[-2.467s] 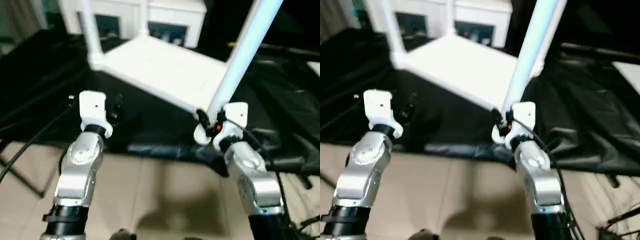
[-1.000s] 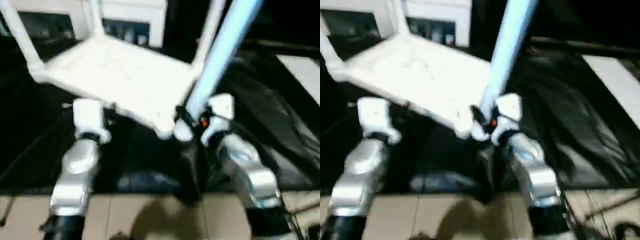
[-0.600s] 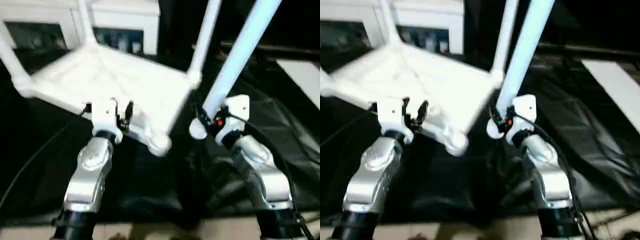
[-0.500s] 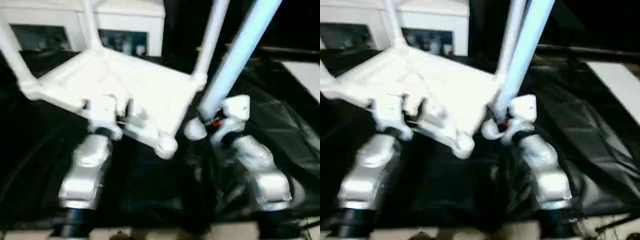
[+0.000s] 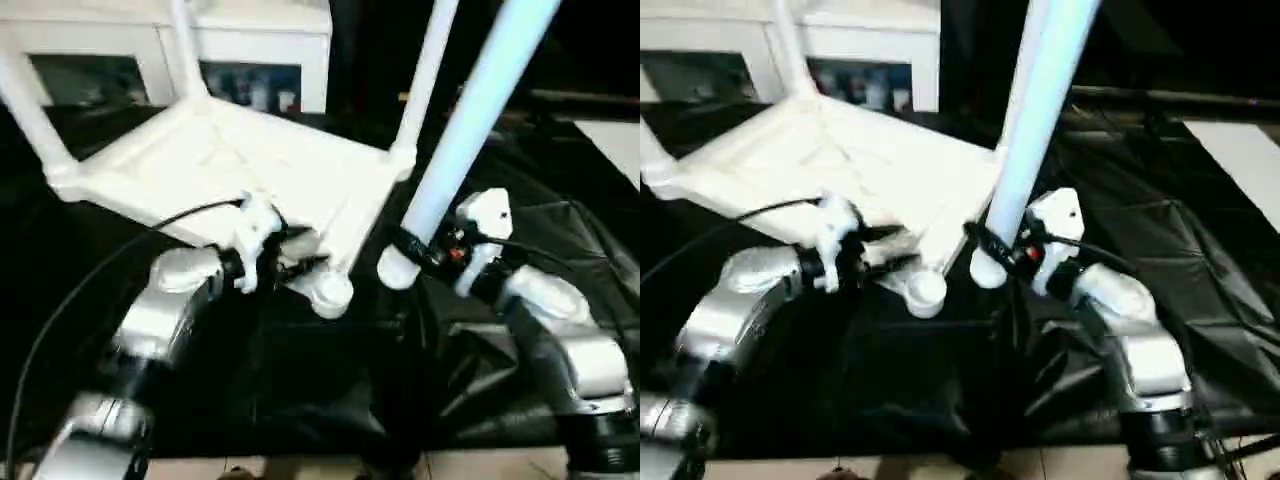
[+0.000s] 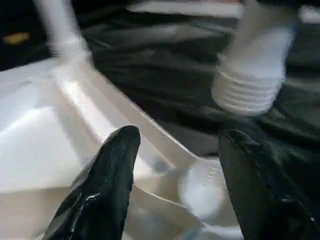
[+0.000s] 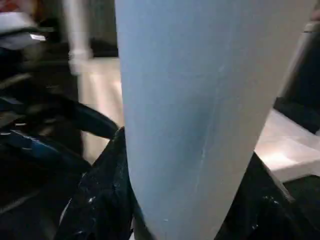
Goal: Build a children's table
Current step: Move to table
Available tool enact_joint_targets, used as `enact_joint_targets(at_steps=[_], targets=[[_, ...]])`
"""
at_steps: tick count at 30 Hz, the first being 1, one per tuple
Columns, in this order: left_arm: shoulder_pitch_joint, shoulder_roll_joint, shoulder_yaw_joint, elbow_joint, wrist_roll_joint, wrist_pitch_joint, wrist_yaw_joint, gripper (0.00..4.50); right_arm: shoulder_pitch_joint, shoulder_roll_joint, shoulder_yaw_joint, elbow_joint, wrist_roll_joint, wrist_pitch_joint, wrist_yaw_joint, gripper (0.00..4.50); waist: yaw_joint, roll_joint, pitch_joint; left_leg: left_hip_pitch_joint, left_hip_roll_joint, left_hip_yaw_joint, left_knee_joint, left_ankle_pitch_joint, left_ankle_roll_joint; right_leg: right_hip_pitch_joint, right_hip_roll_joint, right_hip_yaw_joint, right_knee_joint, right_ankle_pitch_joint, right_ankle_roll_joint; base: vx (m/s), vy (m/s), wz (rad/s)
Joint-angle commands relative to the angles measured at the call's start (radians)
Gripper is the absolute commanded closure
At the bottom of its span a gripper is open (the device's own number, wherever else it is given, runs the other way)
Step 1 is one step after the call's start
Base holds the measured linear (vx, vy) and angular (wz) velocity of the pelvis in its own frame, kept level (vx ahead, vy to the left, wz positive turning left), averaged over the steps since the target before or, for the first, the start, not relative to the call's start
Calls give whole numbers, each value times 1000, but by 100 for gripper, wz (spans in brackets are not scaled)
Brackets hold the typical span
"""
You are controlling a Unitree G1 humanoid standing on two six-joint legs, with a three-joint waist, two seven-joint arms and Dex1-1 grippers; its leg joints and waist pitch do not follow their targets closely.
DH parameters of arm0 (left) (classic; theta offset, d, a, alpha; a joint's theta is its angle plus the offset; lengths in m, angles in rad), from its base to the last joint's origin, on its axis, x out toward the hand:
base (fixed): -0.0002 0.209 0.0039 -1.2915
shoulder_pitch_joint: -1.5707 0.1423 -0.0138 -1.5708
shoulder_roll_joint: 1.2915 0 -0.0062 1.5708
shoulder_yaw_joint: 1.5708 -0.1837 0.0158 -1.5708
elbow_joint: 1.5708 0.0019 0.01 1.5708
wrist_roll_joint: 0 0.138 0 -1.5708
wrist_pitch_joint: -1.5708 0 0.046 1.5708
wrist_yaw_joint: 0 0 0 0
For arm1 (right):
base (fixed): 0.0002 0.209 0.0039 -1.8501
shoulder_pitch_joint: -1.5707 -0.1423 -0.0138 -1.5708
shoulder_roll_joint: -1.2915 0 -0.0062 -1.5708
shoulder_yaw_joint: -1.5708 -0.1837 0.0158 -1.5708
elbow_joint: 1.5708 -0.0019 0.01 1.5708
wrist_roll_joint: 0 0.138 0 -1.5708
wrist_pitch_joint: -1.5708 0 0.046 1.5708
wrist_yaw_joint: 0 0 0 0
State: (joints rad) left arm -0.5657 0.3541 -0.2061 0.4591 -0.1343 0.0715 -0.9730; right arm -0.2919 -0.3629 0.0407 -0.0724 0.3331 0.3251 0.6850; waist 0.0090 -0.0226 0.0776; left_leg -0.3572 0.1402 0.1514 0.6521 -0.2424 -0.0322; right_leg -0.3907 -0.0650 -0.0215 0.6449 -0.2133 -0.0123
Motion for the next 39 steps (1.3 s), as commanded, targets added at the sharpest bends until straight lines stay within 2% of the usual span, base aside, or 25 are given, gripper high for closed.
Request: enact_joint_targets(at_steps=[1, 2, 4, 7, 8, 9, 10, 11, 12, 14, 16, 18, 23, 24, 26, 32, 38, 39], targets=[[-33, 13, -26, 46, 44, -49, -42, 164, -19, -18, 9, -9, 15, 6, 28, 269, 3, 10, -54, 14, 76, -26, -107, -234, -3, 44, -84, 49, -98, -272, -230, 0, 0, 0], [-52, 23, -49, 89, 67, -87, -60, 164, -21, -31, 17, -11, 15, 7, 48, 269, 4, 4, -56, 9, 74, -26, -109, -221, -4, 47, -84, 52, -100, -271, -216, 0, 0, 0], [-79, 38, -89, 150, 91, -121, -95, 164, -24, -51, 27, -13, 13, 9, 86, 269, 3, 7, -59, 11, 74, -23, -109, -204, -4, 45, -80, 53, -97, -247, -212, 0, 0, 0], [-99, 47, -121, 192, 118, -145, -100, 164, -27, -62, 32, -12, 5, 8, 105, 269, 4, 5, -66, 4, 75, -22, -105, -140, 12, 51, -82, 53, -88, -155, -238, 0, 0, 0], [-118, 49, -134, 234, 141, -179, -102, 164, -29, -66, 31, -10, 4, 8, 115, 269, 3, 2, -66, 1, 73, -20, -102, -107, 25, 51, -80, 53, -87, -105, -251, 0, 0, 0], [-118, 49, -134, 234, 141, -179, -102, 164, -29, -66, 31, -10, 4, 8, 115, 269, 6, 4, -74, 0, 74, -19, -97, -57, 36, 57, -83, 52, -75, -28, -269, 0, 0, 0], [-162, 51, -148, 331, 193, -245, -95, 164, -37, -74, 33, -4, 7, 6, 129, 269, 6, 2, -74, -1, 74, -16, -95, -20, 54, 55, -79, 51, -74, 34, -282, 0, 0, 0], [-177, 54, -152, 361, 211, -260, -89, 164, -40, -76, 35, -2, 7, 5, 132, 269, 8, 3, -75, -2, 72, -15, -94, -12, 61, 55, -77, 50, -73, 49, -287, 0, 0, 0], [-186, 59, -156, 380, 225, -266, -84, 164, -42, -78, 37, -1, 7, 4, 135, 269, 9, -2, -76, -3, 72, -14, -93, -12, 68, 57, -78, 49, -71, 68, -291, 0, 0, 0], [-207, 78, -173, 416, 266, -283, -71, 164, -45, -84, 47, 0, 6, 1, 143, 269, 11, -5, -70, -5, 73, -14, -97, -34, 67, 58, -79, 49, -76, 23, -286, 0, 0, 0], [-214, 92, -186, 434, 281, -294, -78, 164, -45, -87, 52, 0, 6, -2, 149, 269, 10, -4, -66, -3, 77, -14, -101, -69, 46, 56, -81, 48, -81, -59, -277, 0, 0, 0], [-220, 103, -194, 450, 291, -309, -81, 164, -45, -88, 54, 2, 4, -4, 152, 269, 10, -2, -64, -1, 77, -14, -102, -86, 40, 53, -82, 49, -85, -95, -273, 0, 0, 0], [-223, 115, -178, 459, 261, -320, -124, 164, -50, -87, 52, 10, 2, -9, 159, 269, 5, -1, -61, -2, 78, -15, -106, -118, 21, 49, -82, 51, -92, -175, -257, 0, 0, 0], [-233, 122, -171, 482, 253, -348, -146, 182, -52, -88, 49, 12, 3, -10, 164, 269, 5, 0, -60, -2, 78, -14, -106, -122, 19, 48, -81, 51, -93, -181, -254, 0, 0, 0], [-245, 127, -156, 515, 252, -385, -170, 182, -53, -92, 48, 14, 6, -11, 168, 269, 5, -1, -61, -1, 77, -13, -106, -119, 20, 47, -79, 52, -94, -171, -252, 0, 0, 0], [-246, 163, -154, 513, 242, -401, -235, 182, -53, -98, 44, 14, 11, -13, 175, 269, 7, 2, -64, 1, 82, -11, -107, -80, 29, 47, -80, 52, -81, -55, -287, 0, 0, 0], [-239, 168, -136, 508, 218, -397, -266, 182, -57, -97, 41, 17, 12, -15, 178, 269, 7, 1, -62, 3, 83, -6, -110, -90, 29, 47, -82, 51, -84, -70, -295, 0, 0, 0], [-245, 158, -112, 518, 201, -413, -258, 182, -58, -97, 39, 19, 13, -15, 180, 269, 7, -1, -62, 3, 82, -4, -109, -84, 31, 48, -81, 52, -84, -63, -296, 0, 0, 0]])
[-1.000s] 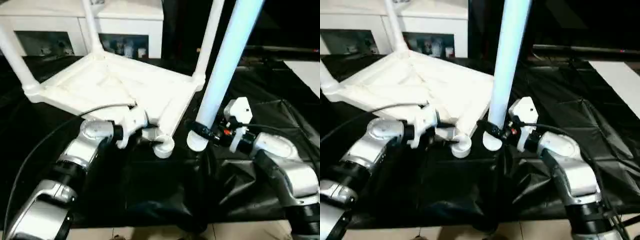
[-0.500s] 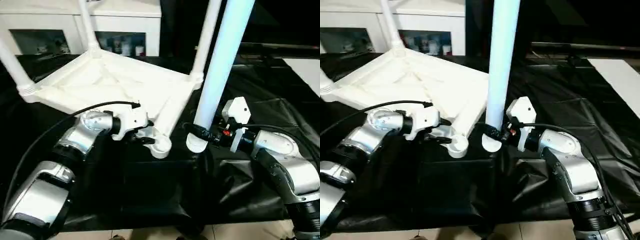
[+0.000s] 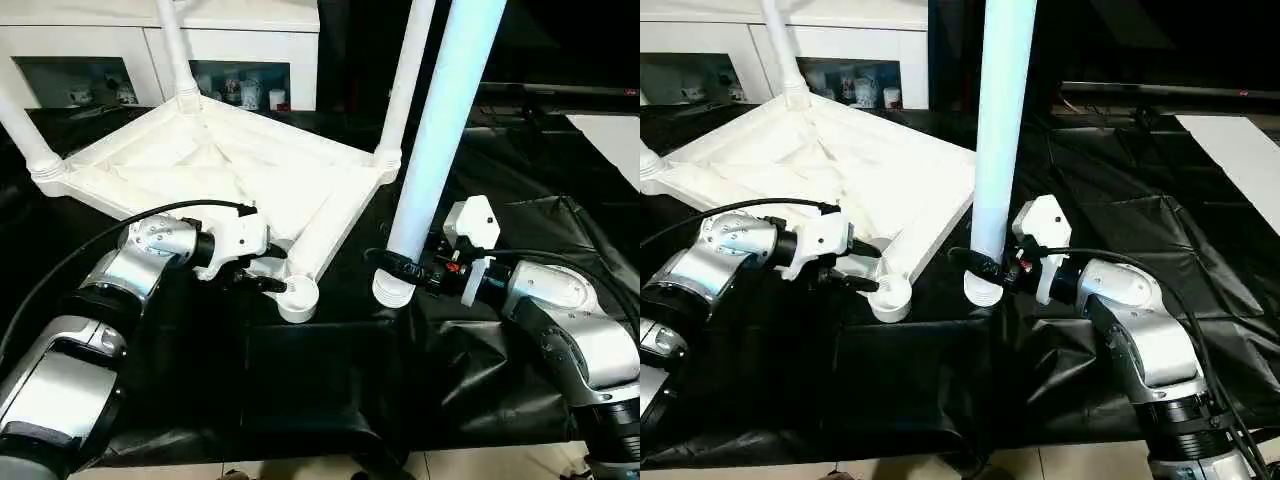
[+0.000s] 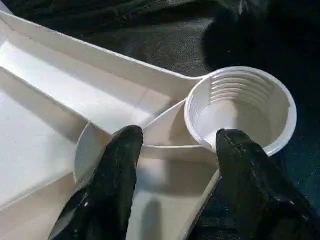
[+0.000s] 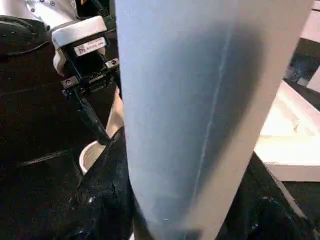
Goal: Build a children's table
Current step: Move to table, then rotate table base
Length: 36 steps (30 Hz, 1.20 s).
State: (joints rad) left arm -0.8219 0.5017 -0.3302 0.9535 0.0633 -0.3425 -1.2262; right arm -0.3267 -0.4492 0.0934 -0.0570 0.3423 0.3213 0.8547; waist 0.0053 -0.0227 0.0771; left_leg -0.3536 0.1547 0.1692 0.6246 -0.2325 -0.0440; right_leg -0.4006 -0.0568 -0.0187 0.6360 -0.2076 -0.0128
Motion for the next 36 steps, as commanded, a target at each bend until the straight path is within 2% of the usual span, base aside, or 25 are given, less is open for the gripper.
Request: enact_joint_targets(at_steps=[1, 4, 9, 10, 11, 12, 13, 14, 17, 20, 27, 29, 32, 34, 36], targets=[[7, 4, 29, 25, -11, 2, -6, 182, -24, -12, -15, 4, 4, -11, 12, 269, 11, -2, -62, -1, 68, -21, -81, -88, 45, 58, -90, 49, -74, -59, -297, 0, 0, 0], [-4, -4, 59, 15, -52, 41, -48, 182, -26, -13, -19, 6, 8, -11, 14, 269, 12, 0, -65, 1, 69, -19, -80, -53, 59, 57, -89, 48, -68, 8, -312, 0, 0, 0], [-48, 1, 78, 43, -87, 157, -131, 182, -23, -13, -20, 4, 10, -9, 17, 269, 20, 2, -66, 5, 70, -15, -81, -33, 74, 55, -89, 47, -63, 62, -332, 0, 0, 0], [-59, 11, 75, 50, -86, 181, -160, 158, -21, -14, -18, 2, 10, -9, 19, 269, 26, 5, -66, 6, 71, -15, -80, -29, 75, 55, -91, 48, -62, 74, -335, 0, 0, 0], [-59, 11, 75, 50, -86, 181, -160, 158, -21, -14, -18, 2, 10, -9, 19, 269, 26, 5, -66, 6, 71, -15, -80, -29, 75, 55, -91, 48, -62, 74, -335, 0, 0, 0], [-59, 20, 64, 53, -69, 167, -159, 147, -18, -15, -17, 1, 10, -8, 21, 269, 32, 5, -65, 6, 72, -15, -82, -37, 72, 55, -92, 48, -64, 67, -334, 0, 0, 0], [-54, 34, 43, 57, -32, 125, -140, 147, -16, -16, -15, -1, 9, -8, 24, 269, 32, 5, -64, 5, 72, -15, -82, -42, 70, 56, -92, 48, -64, 63, -333, 0, 0, 0], [-46, 49, 16, 61, 18, 68, -105, 129, -13, -17, -13, -2, 9, -8, 26, 269, 32, 4, -63, 4, 73, -17, -83, -51, 68, 57, -91, 48, -66, 50, -324, 0, 0, 0], [-36, 61, -12, 65, 77, 6, -47, 129, -13, -18, -11, -2, 8, -9, 27, 269, 31, 5, -62, 4, 76, -19, -86, -68, 56, 57, -92, 48, -69, 19, -303, 0, 0, 0], [-35, 42, -38, 76, 132, -48, 52, 129, -17, -18, -8, 3, 4, -12, 28, 269, 31, 6, -62, 5, 75, -18, -85, -68, 46, 56, -91, 48, -68, 20, -303, 0, 0, 0], [-49, 6, -58, 108, 167, -68, 111, 129, -16, -13, -5, 0, 1, -12, 25, 269, 34, 6, -64, 3, 73, -17, -83, -45, 52, 59, -92, 48, -65, 67, -313, 0, 0, 0], [-53, -1, -67, 125, 186, -88, 114, 129, -8, -13, -4, -8, -2, -13, 24, 269, 34, 11, -64, 2, 72, -19, -84, -51, 51, 60, -91, 48, -66, 64, -312, 0, 0, 0], [-63, -13, -66, 147, 174, -47, 45, 129, -1, -16, -1, -11, -6, -16, 27, 269, 32, 11, -64, 4, 74, -18, -85, -56, 47, 58, -92, 49, -67, 68, -318, 0, 0, 0], [-69, -14, -69, 157, 179, -36, 32, 154, 0, -18, -1, -12, -7, -17, 27, 269, 34, 15, -63, 5, 74, -19, -85, -62, 43, 57, -92, 48, -67, 61, -322, 0, 0, 0], [-74, -12, -73, 166, 184, -22, 18, 166, 0, -21, 0, -12, -11, -19, 29, 269, 33, 12, -63, 4, 74, -19, -86, -67, 42, 59, -93, 48, -67, 62, -324, 0, 0, 0]])
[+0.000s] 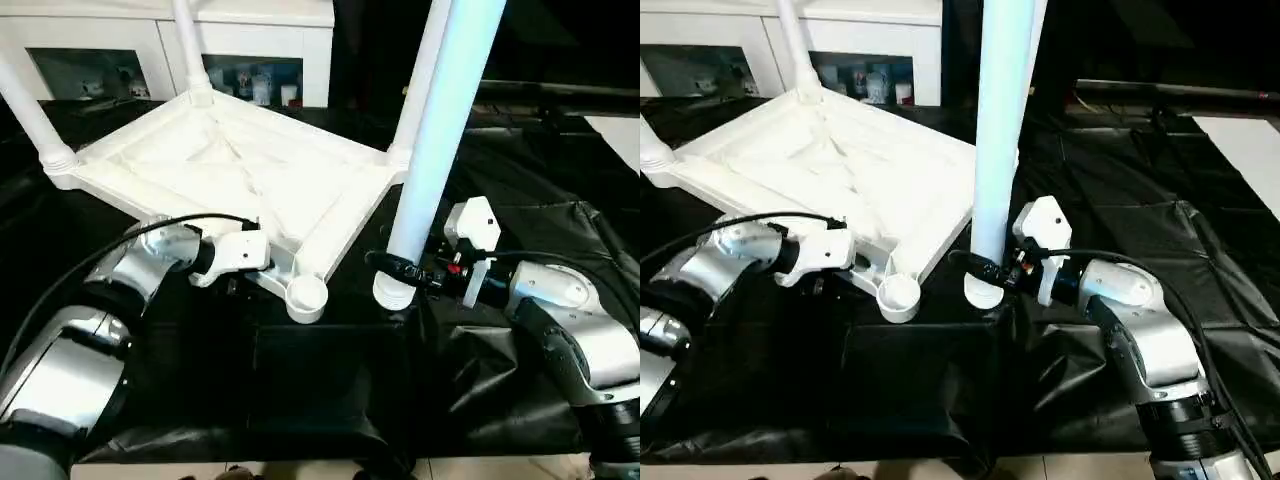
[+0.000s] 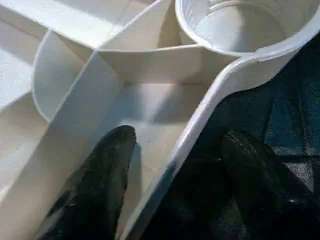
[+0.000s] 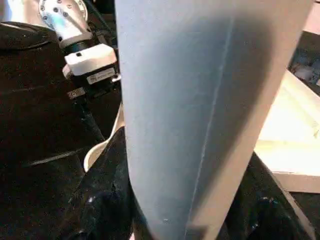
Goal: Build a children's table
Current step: Rotate table base
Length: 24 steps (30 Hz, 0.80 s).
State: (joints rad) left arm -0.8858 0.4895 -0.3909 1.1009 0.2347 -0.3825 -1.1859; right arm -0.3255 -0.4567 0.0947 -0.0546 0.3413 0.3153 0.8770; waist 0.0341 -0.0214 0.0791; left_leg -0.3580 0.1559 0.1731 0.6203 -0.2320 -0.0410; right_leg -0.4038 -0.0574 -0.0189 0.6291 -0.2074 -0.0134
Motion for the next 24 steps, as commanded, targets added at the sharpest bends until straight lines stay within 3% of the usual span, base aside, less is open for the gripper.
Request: enact_joint_targets(at_steps=[1, 3, 11, 14, 18, 19, 20, 21, 22, 24], targets=[[-14, 0, -15, 23, 16, 24, -27, 166, -2, -15, -1, -13, -11, -14, 8, 269, 3, 11, -65, 9, 72, -22, -81, -66, 40, 62, -92, 49, -60, 64, -324, 0, 0, 0], [-19, -1, -16, 28, 20, 30, -31, 204, -5, -16, 0, -10, -13, -16, 10, 269, 4, 10, -64, 8, 73, -23, -81, -64, 41, 63, -93, 49, -60, 68, -326, 0, 0, 0], [-4, -6, -29, 9, 42, 74, -52, 251, -8, -20, 11, 1, -35, -37, 9, 269, 3, 11, -61, 8, 74, -23, -83, -71, 44, 62, -94, 49, -62, 55, -329, 0, 0, 0], [54, -25, 13, -43, -12, 122, -43, 283, 1, -13, 10, 4, -40, -41, -4, 269, 2, 7, -61, 7, 76, -23, -83, -72, 44, 64, -96, 50, -60, 54, -331, 0, 0, 0], [106, -35, 46, -95, -56, 176, -50, 298, 6, 1, -1, 6, -41, -41, -27, 269, 2, 11, -56, 8, 76, -21, -86, -91, 45, 59, -95, 50, -66, 22, -334, 0, 0, 0], [129, -21, 51, -122, -61, 192, -48, 298, 2, 16, -8, 2, -35, -34, -43, 269, 1, 9, -55, 7, 75, -22, -86, -100, 45, 59, -94, 50, -69, -1, -329, 0, 0, 0], [139, -12, 55, -134, -62, 196, -43, 305, -3, 25, -12, 2, -29, -31, -49, 269, 0, -9, -52, 4, 75, -21, -88, -104, 47, 60, -94, 50, -71, -20, -321, 0, 0, 0], [141, -10, 55, -137, -62, 197, -42, 312, -4, 27, -13, 2, -27, -30, -50, 269, 0, -2, -50, 1, 73, -25, -91, -110, 44, 61, -97, 50, -74, -74, -304, 0, 0, 0], [159, 26, 63, -160, -57, 204, -40, 317, -40, 64, -20, 20, -14, -32, -70, 269, -6, -18, -51, 3, 73, -23, -92, -116, 45, 56, -96, 51, -82, -157, -272, 0, 0, 0], [167, 32, 64, -158, -51, 201, -28, 329, -48, 78, -24, 38, -7, -39, -72, 269, -14, -6, -47, 1, 72, -25, -96, -115, 36, 52, -95, 51, -85, -192, -258, 0, 0, 0]])
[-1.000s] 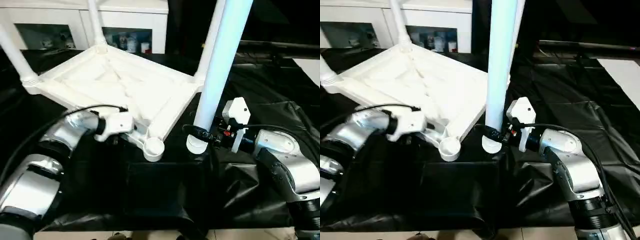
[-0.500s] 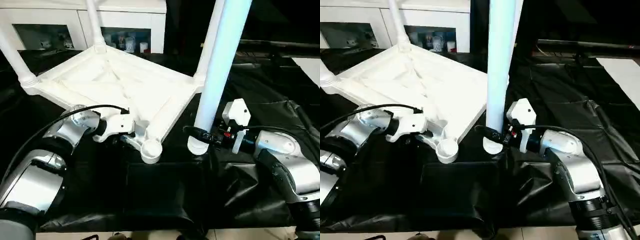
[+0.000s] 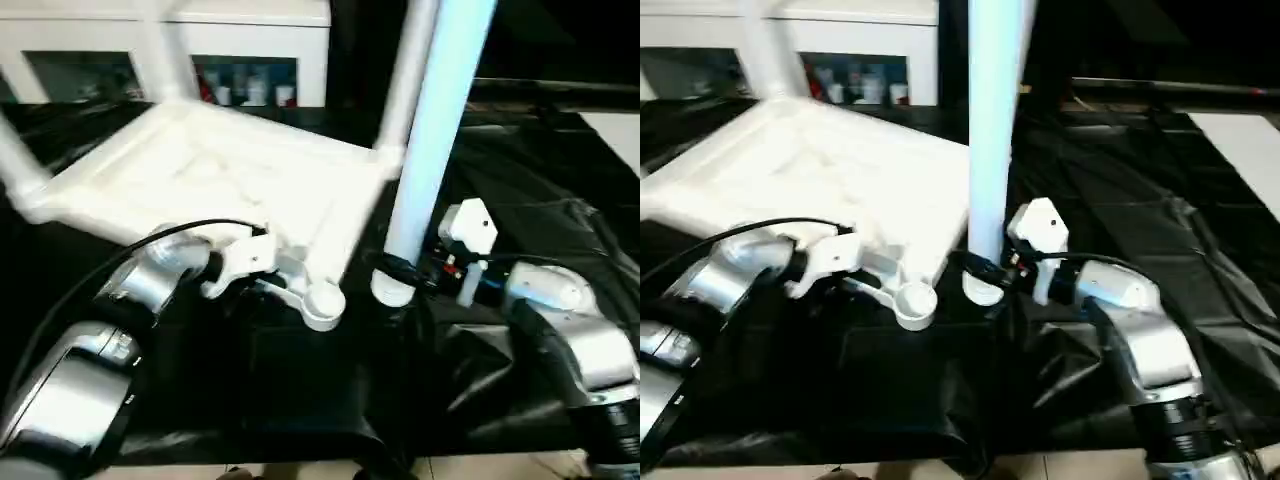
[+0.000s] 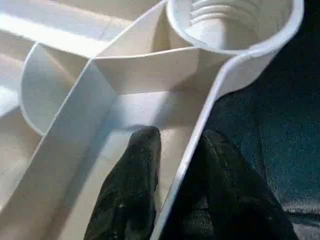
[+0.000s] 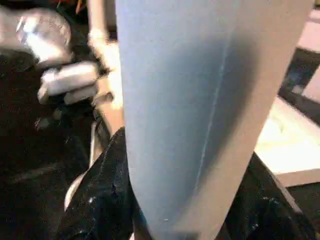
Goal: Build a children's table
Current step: Rotate table base
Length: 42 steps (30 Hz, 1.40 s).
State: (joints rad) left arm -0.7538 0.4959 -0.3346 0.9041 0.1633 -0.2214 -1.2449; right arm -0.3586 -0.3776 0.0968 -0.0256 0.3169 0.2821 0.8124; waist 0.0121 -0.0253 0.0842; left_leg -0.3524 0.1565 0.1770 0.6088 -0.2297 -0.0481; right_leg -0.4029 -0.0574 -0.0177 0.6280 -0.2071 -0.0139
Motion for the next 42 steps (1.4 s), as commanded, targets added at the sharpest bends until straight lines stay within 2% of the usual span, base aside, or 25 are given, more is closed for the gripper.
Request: enact_joint_targets(at_steps=[1, 2, 3, 5, 6, 7, 11, 14, 15, 16, 18, 20, 21, 25, 26, 28, 30, 31, 33, 34, 35, 37, 38, 39, 42], targets=[[54, 28, 4, 30, 31, 40, 44, 335, -10, 9, -26, 28, 14, -21, -14, 269, 7, -6, -52, -1, 73, -27, -84, -124, 42, 48, -94, 51, -86, -196, -255, 0, 0, 0], [63, 27, 1, 17, 30, 42, 38, 340, -6, 9, -24, 30, 9, -24, -17, 269, 3, -14, -50, -2, 74, -27, -84, -123, 42, 48, -94, 51, -84, -190, -255, 0, 0, 0], [91, 14, 5, -37, 14, 67, 23, 345, 15, 1, -23, 12, 9, -16, -18, 269, 2, 1, -56, 2, 77, -26, -84, -99, 41, 52, -95, 52, -79, -145, -263, 0, 0, 0], [98, 9, 12, -66, -1, 84, 7, 352, 21, -1, -27, -5, 12, -6, -26, 269, 0, -4, -59, 1, 72, -21, -80, -52, 62, 53, -89, 50, -73, -49, -281, 0, 0, 0], [100, -8, 17, -102, -22, 117, -9, 356, 27, -3, -53, -26, 35, 12, -40, 269, 5, 21, -64, 3, 73, -24, -79, -36, 61, 56, -92, 51, -65, -11, -292, 0, 0, 0], [94, -18, 15, -100, -32, 110, -19, 356, 30, 2, -71, -32, 52, 16, -46, 269, 3, 19, -67, 2, 69, -21, -77, -13, 80, 60, -86, 49, -61, 90, -321, 0, 0, 0], [106, -39, 22, -104, -57, 92, -16, 363, 36, 48, -90, -25, 39, -16, -112, 269, 13, 32, -86, -3, 65, -22, -68, 32, 107, 71, -90, 44, -53, 183, -345, 0, 0, 0], [137, -5, 38, -125, -48, 95, 32, 368, 21, 92, -54, -3, 23, -38, -111, 269, 16, 11, -89, -7, 66, -20, -68, 26, 119, 73, -93, 43, -54, 151, -335, 0, 0, 0], [149, -2, 57, -108, -57, 80, 58, 368, 14, 106, -40, 26, 14, -53, -107, 269, 18, 24, -86, -4, 67, -20, -70, 8, 110, 67, -92, 41, -61, 70, -318, 0, 0, 0], [161, -1, 67, -110, -57, 73, 77, 368, 10, 111, -32, 48, 7, -64, -104, 269, 12, -17, -86, -5, 68, -15, -71, 2, 114, 68, -89, 40, -65, 49, -310, 0, 0, 0], [206, 0, 98, -144, -57, 95, 142, 368, 1, 118, -7, 104, -19, -93, -100, 269, 10, -7, -81, -6, 73, -20, -75, -19, 97, 62, -98, 41, -66, -42, -293, 0, 0, 0], [262, -11, 108, -243, -89, 153, 116, 368, 3, 106, -18, 74, 9, -46, -99, 269, 0, -31, -79, -3, 76, -17, -79, -40, 85, 59, -92, 42, -70, -99, -272, 0, 0, 0], [262, -11, 108, -243, -89, 153, 116, 368, 3, 106, -18, 74, 9, -46, -99, 269, 3, -20, -78, 2, 76, -18, -79, -36, 84, 55, -92, 42, -68, -101, -265, 0, 0, 0], [286, -60, 82, -281, -108, 156, 85, 368, 9, 90, -58, 51, 30, -21, -113, 269, 6, -18, -83, 10, 73, -12, -74, -17, 93, 50, -87, 45, -64, -15, -274, 0, 0, 0], [294, -104, 69, -290, -111, 149, 112, 368, 20, 90, -76, 38, 22, -23, -135, 269, 4, -10, -85, 10, 72, -9, -72, -6, 99, 51, -85, 47, -63, 26, -283, 0, 0, 0], [298, -146, 79, -296, -124, 151, 164, 368, 31, 95, -86, 13, 21, -18, -151, 269, 11, -17, -87, 7, 71, -8, -69, -3, 105, 56, -87, 47, -63, 39, -285, 0, 0, 0], [302, -176, 126, -308, -150, 144, 240, 368, 38, 108, -85, -12, 32, -13, -169, 269, 23, 4, -88, 6, 71, -9, -68, -2, 103, 56, -88, 48, -61, 40, -285, 0, 0, 0], [309, -187, 166, -343, -174, 164, 289, 368, 36, 115, -82, -32, 36, -4, -182, 269, 22, -10, -90, 5, 72, -8, -67, -10, 104, 57, -85, 47, -62, 46, -286, 0, 0, 0], [323, -189, 204, -400, -193, 208, 323, 368, 24, 124, -74, -41, 35, -3, -188, 269, 21, -17, -92, 1, 73, -10, -68, -4, 104, 61, -86, 46, -57, 46, -284, 0, 0, 0], [334, -185, 216, -430, -196, 228, 333, 368, 16, 130, -70, -36, 33, -6, -191, 269, 20, -7, -90, -2, 72, -12, -70, -7, 100, 60, -87, 45, -60, 23, -277, 0, 0, 0], [356, -176, 213, -466, -189, 232, 336, 368, 12, 135, -67, -32, 32, -8, -196, 269, 19, 12, -90, -1, 70, -14, -69, -14, 89, 59, -86, 44, -62, 12, -274, 0, 0, 0], [403, -165, 192, -531, -166, 240, 337, 368, 17, 138, -61, -34, 32, -15, -194, 269, 7, -10, -91, -3, 70, -11, -69, -21, 85, 62, -79, 45, -64, 34, -274, 0, 0, 0], [422, -163, 186, -556, -158, 246, 335, 368, 20, 140, -58, -36, 30, -17, -192, 269, 5, -10, -92, -4, 71, -12, -68, -14, 90, 64, -81, 46, -61, 49, -276, 0, 0, 0], [436, -166, 185, -570, -156, 237, 335, 368, 21, 146, -53, -37, 26, -17, -195, 269, 3, -17, -91, -3, 72, -10, -68, -5, 98, 62, -79, 45, -62, 58, -277, 0, 0, 0], [455, -200, 202, -591, -144, 245, 411, 369, 29, 160, -41, -41, 25, -7, -197, 269, 3, -7, -85, 0, 73, -10, -70, -20, 100, 56, -77, 44, -65, 33, -275, 0, 0, 0]])
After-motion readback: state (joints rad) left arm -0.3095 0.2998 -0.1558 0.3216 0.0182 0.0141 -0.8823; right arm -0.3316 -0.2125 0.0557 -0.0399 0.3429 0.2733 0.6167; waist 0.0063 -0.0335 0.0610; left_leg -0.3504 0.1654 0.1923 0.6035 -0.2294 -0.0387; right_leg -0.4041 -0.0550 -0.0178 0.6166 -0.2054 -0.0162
